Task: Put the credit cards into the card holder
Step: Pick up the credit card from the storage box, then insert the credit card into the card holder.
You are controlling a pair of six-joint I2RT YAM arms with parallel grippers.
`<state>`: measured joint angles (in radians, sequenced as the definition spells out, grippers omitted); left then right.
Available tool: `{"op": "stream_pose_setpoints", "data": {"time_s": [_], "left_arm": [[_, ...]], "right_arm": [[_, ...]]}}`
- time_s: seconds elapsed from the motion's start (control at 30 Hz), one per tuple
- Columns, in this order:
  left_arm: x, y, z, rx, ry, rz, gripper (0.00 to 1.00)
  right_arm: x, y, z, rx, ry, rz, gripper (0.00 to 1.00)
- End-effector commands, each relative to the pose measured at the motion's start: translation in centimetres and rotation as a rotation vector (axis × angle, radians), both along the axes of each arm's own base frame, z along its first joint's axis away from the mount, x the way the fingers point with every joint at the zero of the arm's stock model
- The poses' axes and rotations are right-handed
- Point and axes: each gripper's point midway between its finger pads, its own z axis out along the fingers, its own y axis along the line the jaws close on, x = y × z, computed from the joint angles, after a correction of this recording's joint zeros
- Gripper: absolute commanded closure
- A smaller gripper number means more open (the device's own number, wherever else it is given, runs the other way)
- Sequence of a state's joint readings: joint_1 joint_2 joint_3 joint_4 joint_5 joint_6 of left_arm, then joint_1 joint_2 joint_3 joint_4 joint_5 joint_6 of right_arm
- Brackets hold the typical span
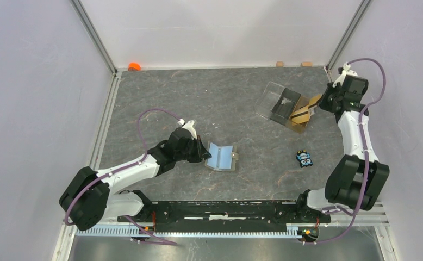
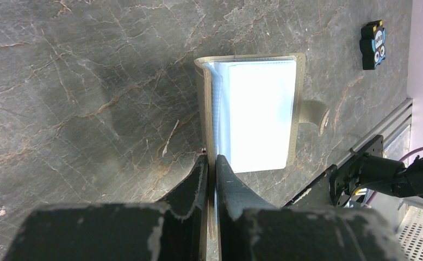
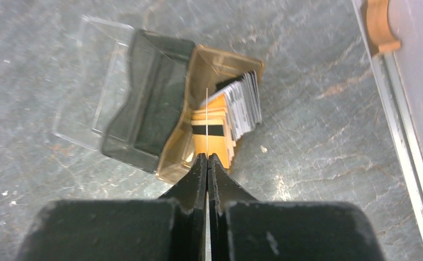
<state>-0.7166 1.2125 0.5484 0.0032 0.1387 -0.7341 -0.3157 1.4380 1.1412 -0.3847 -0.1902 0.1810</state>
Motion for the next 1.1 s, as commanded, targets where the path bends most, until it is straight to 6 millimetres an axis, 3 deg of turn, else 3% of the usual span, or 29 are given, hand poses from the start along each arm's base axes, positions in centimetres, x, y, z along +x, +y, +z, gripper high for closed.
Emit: {"op": "stream_pose_setpoints", "data": {"time_s": [0.0, 0.13, 0.27, 0.43, 0.57, 0.8, 1.07], "left_arm": [[0.8, -0.5, 0.6, -0.043, -0.042, 0.001, 0.98], [0.9, -0.8, -0.1, -0.044, -0.033, -0.012, 0.98], [0.6, -1.5, -0.5, -0.078, -0.025, -0.042, 0.98], [0.1, -1.4, -1.4, -0.061, -0.036, -0.077, 0.98], [-0.2, -1.2, -1.9, -0.041, -0.048, -0.113, 0.98], [-0.9, -0.8, -3.2, 0.0, -0.041, -0.166, 0.98], [-1.2, -0.3, -4.5, 0.022, -0.01, -0.177, 0.98]], "right_arm": [[0.7, 3.5, 6.8, 0.009, -0.161, 0.127, 1.0], [0.1, 9.9, 8.1, 0.054, -0.182, 0.298, 1.0], [-2.2, 19.4, 8.2, 0.128, -0.171, 0.563, 1.0], [-7.2, 28.8, 5.3, 0.221, -0.043, 0.862, 1.0], [-11.7, 33.7, 1.0, 0.282, 0.104, 1.027, 1.0], [-16.0, 34.3, -5.1, 0.337, 0.287, 1.092, 1.0], [-19.1, 33.3, -9.5, 0.385, 0.422, 1.091, 1.0]]}}
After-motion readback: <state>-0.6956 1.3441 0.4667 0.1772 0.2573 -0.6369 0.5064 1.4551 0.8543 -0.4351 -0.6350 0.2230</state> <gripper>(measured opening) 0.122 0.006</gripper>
